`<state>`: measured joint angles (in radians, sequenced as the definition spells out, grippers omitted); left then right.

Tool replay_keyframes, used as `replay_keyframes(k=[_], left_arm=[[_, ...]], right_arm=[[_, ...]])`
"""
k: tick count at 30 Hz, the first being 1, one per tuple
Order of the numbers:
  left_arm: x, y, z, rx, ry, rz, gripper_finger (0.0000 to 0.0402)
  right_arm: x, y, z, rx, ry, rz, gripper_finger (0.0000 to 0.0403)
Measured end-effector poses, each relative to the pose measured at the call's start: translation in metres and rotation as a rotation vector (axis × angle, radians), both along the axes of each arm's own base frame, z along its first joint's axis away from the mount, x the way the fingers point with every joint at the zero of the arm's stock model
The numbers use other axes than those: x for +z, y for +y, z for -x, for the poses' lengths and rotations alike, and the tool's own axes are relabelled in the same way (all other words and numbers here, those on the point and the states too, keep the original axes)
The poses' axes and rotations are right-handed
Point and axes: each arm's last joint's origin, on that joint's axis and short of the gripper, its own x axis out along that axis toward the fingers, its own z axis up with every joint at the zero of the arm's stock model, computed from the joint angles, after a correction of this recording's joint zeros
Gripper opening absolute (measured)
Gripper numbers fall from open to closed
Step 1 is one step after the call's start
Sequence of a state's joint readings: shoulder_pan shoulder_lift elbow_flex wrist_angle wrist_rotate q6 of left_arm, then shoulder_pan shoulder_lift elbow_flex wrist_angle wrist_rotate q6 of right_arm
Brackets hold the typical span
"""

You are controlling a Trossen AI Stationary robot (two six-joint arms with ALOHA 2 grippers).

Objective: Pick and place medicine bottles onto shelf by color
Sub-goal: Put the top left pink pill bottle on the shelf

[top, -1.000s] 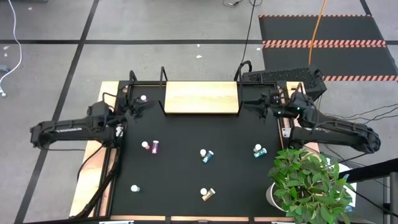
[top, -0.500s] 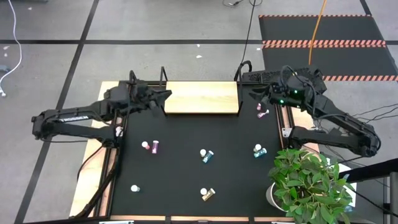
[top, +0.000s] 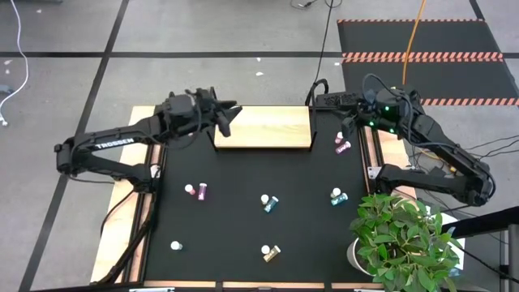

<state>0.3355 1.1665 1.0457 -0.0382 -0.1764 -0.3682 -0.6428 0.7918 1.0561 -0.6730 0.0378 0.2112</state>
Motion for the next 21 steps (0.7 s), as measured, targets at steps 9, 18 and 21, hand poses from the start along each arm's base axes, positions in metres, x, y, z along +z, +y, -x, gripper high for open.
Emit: replay_keyframes(k=[9,18,21], left_arm=[[0.012,0.031,0.027,0.272,0.242,0.186,0.0212],[-0.005,0.069,0.083,0.54,0.542,0.339,0.0212],[-0.022,0.082,0.098,0.609,0.582,0.405,0.0212]], right_arm=[[-0.013,-0.003,0.006,-0.055,0.116,-0.092,0.0157],[-0.015,-0.009,-0.002,-0.109,0.065,-0.157,0.0157],[-0.015,-0.014,-0.007,-0.142,0.017,-0.189,0.0157]])
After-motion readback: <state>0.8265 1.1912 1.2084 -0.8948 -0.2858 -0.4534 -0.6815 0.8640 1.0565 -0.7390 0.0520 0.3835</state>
